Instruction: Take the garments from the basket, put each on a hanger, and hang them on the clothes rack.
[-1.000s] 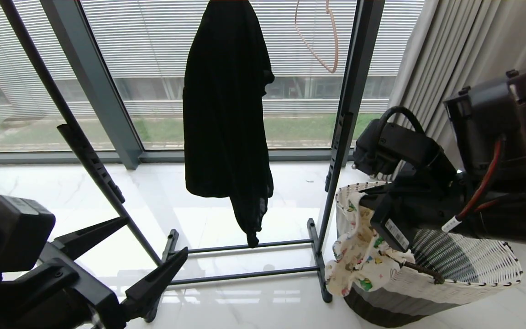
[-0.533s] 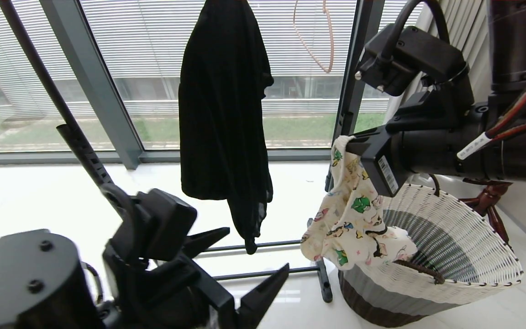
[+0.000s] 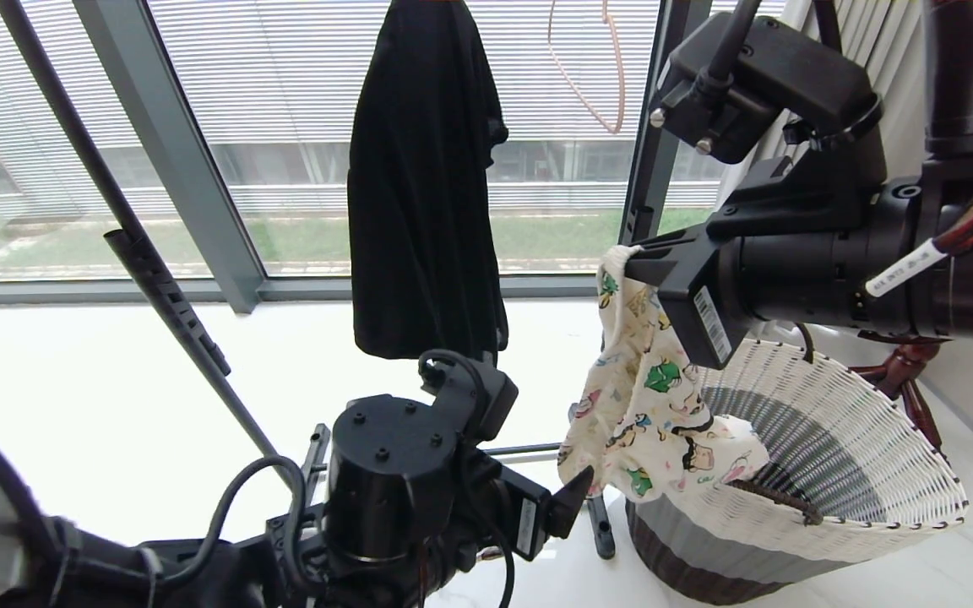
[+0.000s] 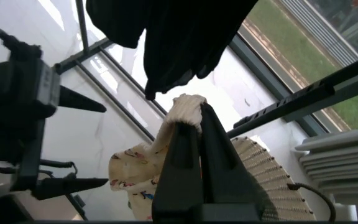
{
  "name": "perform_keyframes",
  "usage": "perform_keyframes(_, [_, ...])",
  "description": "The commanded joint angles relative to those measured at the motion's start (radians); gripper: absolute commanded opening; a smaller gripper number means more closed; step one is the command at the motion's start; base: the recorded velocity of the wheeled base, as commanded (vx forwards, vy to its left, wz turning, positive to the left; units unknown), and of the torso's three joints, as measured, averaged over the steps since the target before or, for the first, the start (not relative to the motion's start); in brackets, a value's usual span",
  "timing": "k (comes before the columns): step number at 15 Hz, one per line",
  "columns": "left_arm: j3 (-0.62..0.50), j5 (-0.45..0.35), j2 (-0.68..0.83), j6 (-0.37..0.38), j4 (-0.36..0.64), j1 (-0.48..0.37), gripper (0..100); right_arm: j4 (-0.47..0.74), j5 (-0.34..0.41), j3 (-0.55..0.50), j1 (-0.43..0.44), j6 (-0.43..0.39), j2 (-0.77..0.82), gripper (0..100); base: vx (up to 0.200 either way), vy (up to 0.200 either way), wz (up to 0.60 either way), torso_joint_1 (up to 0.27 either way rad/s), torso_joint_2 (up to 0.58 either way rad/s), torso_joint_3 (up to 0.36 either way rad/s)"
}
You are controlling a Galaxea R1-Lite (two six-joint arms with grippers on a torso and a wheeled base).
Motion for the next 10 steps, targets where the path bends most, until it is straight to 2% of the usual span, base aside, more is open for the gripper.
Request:
perform_keyframes(1, [-0.064, -0.019, 0.131, 0.0, -0.025, 0.054, 100, -0.001, 0.0, -0.003, 0.008, -0.001, 0.003, 0, 0.0, 0.0, 0.0, 0.0, 0.0, 0.0])
perform_keyframes(5, [-0.088, -0.01, 0.214, 0.0, -0.068, 0.065, 100, -0.001, 0.001, -0.017, 0.016, -0.001, 0.003, 0, 0.0, 0.0, 0.0, 0.0, 0.0, 0.0])
perform_keyframes(6, [-0.085, -0.01, 0.225, 0.001, -0.082, 0.065, 0, -0.001, 0.001, -0.023, 0.016, -0.001, 0.003, 0, 0.0, 0.0, 0.0, 0.0, 0.0, 0.0])
perform_keyframes(10, [-0.061, 0.005, 0.2, 0.02, -0.088, 0.069, 0, -0.001, 0.0, -0.025, -0.001, 0.001, 0.001, 0, 0.0, 0.0, 0.0, 0.0, 0.0, 0.0])
